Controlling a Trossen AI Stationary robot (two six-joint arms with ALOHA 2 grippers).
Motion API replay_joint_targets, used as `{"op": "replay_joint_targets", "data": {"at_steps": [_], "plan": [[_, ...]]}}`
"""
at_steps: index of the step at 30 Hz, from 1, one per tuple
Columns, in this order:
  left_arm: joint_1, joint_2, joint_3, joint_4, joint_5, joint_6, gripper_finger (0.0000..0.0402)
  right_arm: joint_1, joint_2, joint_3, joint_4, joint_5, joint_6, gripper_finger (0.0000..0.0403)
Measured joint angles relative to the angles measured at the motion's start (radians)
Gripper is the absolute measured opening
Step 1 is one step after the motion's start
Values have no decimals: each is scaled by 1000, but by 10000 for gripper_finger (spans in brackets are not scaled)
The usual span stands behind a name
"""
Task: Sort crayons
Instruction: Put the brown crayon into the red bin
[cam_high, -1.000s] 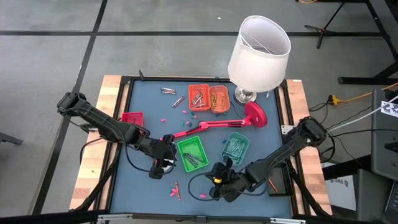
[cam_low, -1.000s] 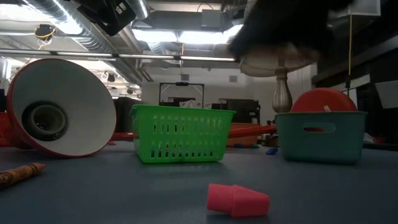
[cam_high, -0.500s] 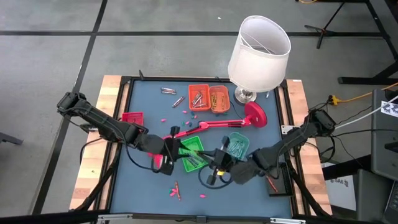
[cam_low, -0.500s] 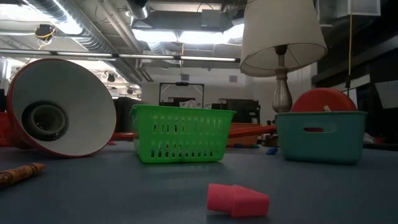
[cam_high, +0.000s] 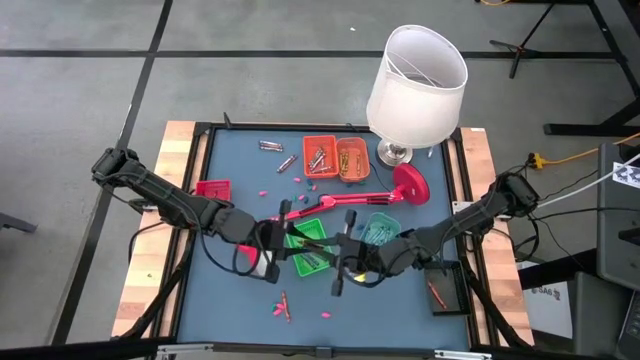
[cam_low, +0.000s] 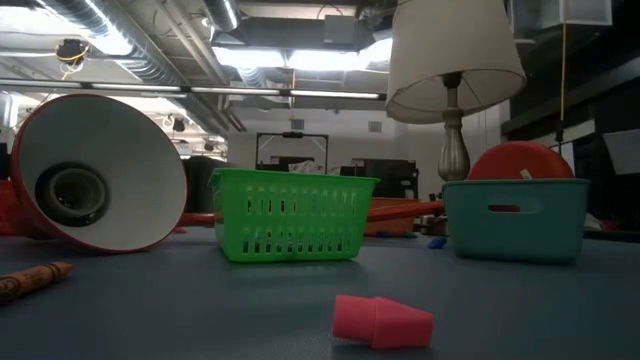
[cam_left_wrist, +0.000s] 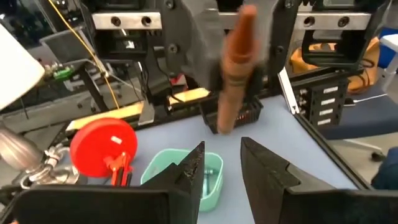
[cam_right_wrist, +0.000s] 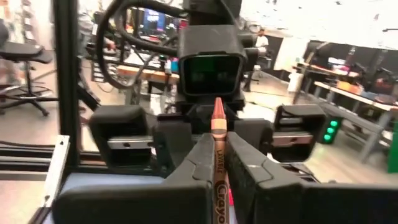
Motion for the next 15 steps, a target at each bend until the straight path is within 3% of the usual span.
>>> {"op": "replay_joint_targets", "data": {"at_steps": [15], "plan": [[0, 0, 0, 64, 36, 20, 89, -25, 0, 0, 7, -53, -1, 21]]}}
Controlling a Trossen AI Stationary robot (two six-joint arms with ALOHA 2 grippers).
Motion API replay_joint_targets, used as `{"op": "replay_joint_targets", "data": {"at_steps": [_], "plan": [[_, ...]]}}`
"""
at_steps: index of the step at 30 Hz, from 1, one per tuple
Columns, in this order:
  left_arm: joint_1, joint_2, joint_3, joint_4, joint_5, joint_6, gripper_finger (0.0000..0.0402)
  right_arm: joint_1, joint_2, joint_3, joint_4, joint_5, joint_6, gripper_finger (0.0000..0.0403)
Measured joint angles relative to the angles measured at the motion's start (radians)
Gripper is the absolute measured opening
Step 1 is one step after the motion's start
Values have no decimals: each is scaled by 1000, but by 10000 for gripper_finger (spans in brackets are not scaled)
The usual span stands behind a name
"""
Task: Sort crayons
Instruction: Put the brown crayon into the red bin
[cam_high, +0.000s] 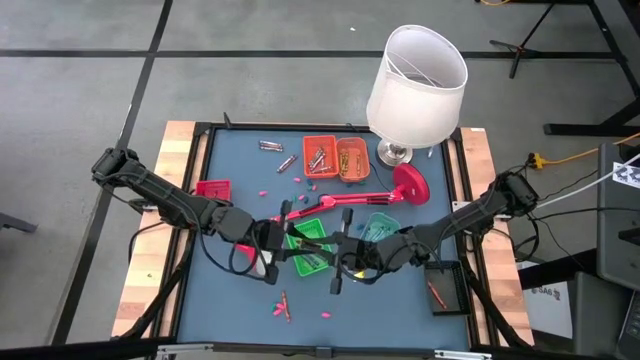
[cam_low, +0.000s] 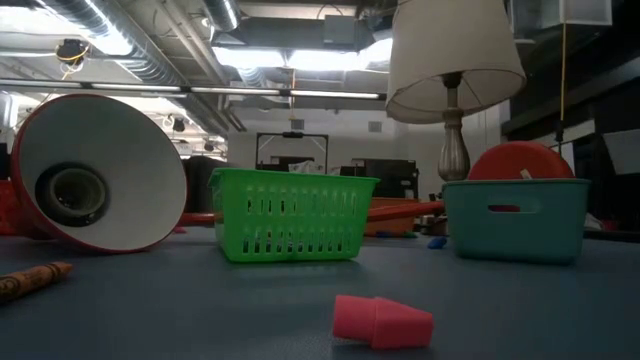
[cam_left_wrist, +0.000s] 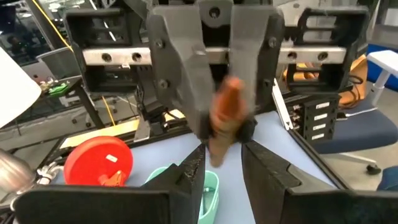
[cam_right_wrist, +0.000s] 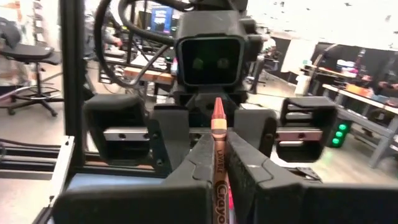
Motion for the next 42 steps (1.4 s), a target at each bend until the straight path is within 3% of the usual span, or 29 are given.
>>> {"op": "replay_joint_targets", "data": {"at_steps": [10, 22, 38, 42], "plan": [[0, 0, 0, 1, 0, 0, 81, -1, 0, 0, -1, -61, 1, 21], [-1, 0, 0, -1, 1, 0, 6, -1, 0, 0, -3, -64, 4, 21], [-1, 0, 0, -3, 0, -5, 8, 1, 0, 0, -10, -66, 14, 21], [0, 0, 0, -2, -5, -5, 8, 1, 0, 0, -10, -66, 4, 40]]}}
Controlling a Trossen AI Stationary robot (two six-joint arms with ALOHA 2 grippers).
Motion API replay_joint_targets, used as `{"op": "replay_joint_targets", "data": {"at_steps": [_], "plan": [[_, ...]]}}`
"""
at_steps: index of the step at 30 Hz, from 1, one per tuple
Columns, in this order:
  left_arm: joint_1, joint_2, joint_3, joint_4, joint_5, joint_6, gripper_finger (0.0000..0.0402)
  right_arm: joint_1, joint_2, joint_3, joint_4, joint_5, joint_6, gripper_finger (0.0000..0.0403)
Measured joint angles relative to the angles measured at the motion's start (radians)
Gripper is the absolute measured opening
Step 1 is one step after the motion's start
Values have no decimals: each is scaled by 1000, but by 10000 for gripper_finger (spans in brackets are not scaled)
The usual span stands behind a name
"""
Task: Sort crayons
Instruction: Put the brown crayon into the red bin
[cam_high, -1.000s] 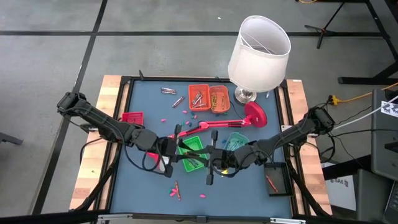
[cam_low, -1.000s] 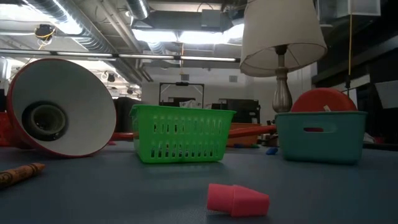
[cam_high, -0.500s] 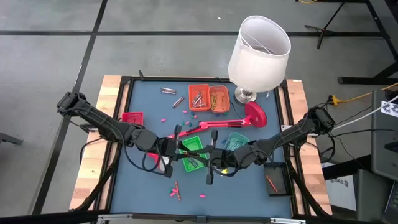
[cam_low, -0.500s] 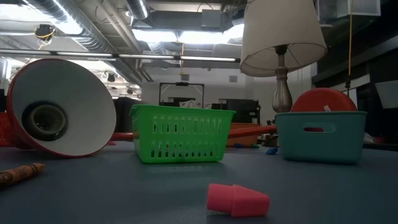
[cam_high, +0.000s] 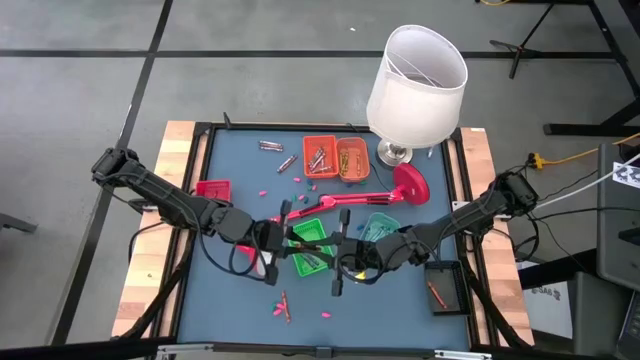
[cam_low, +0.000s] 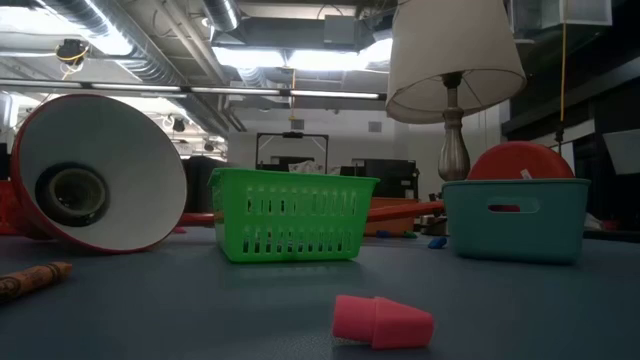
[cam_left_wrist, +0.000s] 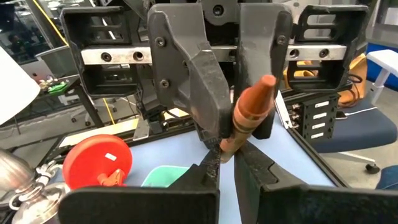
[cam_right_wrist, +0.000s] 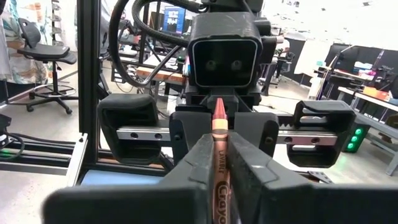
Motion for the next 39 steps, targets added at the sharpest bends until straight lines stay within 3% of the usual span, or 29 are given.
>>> {"op": "replay_joint_targets", "data": {"at_steps": [9, 17, 28, 39], "plan": [[0, 0, 0, 3, -37, -16, 8, 4, -27, 0, -38, 114, -1, 148], [18, -112, 0, -156, -85, -171, 8, 3, -167, 0, -397, 150, 75, 171], [101, -308, 0, -763, -86, -616, 8, 0, -227, 0, -851, 62, 345, 172], [168, -406, 0, -1539, -2, -1240, 8, 0, -214, 0, -996, 3, 349, 172]]}}
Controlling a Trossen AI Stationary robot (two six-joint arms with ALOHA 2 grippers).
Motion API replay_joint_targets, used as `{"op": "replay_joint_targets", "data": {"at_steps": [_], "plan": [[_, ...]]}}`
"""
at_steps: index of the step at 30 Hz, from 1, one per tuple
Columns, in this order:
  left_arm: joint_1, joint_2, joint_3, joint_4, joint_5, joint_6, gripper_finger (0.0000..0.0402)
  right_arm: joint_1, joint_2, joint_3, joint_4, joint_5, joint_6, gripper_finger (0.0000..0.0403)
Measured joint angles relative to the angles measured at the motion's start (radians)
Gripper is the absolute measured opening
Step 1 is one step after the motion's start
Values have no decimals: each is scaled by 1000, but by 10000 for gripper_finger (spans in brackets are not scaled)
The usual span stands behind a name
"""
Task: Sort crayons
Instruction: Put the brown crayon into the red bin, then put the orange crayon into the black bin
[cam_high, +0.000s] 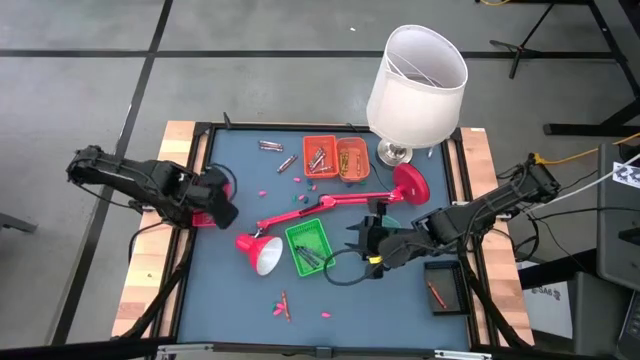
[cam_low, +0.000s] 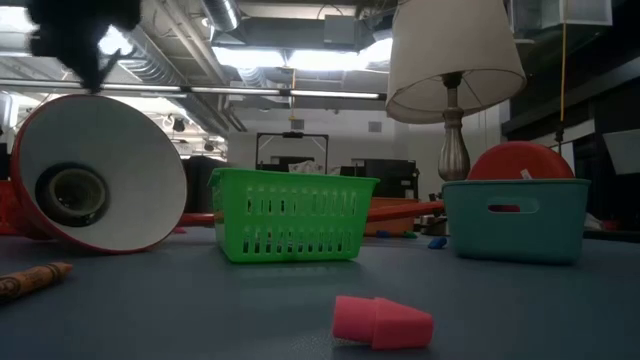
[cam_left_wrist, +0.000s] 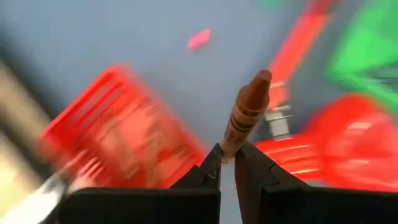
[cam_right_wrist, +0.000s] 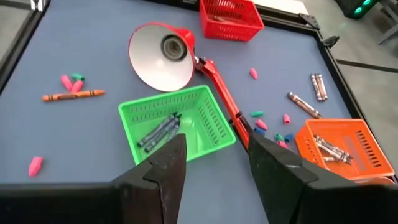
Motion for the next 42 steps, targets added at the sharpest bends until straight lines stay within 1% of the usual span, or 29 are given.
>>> {"op": "replay_joint_targets", "data": {"at_steps": [3, 6, 11, 15, 19, 28, 30, 33, 37, 42], "plan": [[8, 0, 0, -144, 0, -134, 8, 0, 0, 0, -21, 2, -5, 172], [19, 1, 0, -194, -1, -188, 8, 0, 0, 0, -34, 5, -7, 172], [33, 6, 0, -197, -14, -191, 9, 0, 0, 0, -39, 6, -7, 172], [35, 20, -1, -195, -52, -191, 17, 0, 0, 0, -53, 6, -8, 172], [35, 38, -1, -201, -94, -190, 35, 0, 0, 0, -53, 6, -8, 172], [35, 53, -1, -220, -84, -203, 82, 0, 0, 0, -54, -7, -8, 172], [35, 54, -1, -192, -75, -221, 85, 0, 0, 0, -54, -17, -8, 172], [35, 53, -1, -116, -24, -274, 87, 0, 0, -1, -53, -32, -8, 172], [27, 63, -1, 78, 56, -282, 85, 0, 0, -1, -53, -46, -8, 172], [-11, 107, -1, 337, 84, -281, 85, 0, 0, -1, -50, -46, -8, 172]]}}
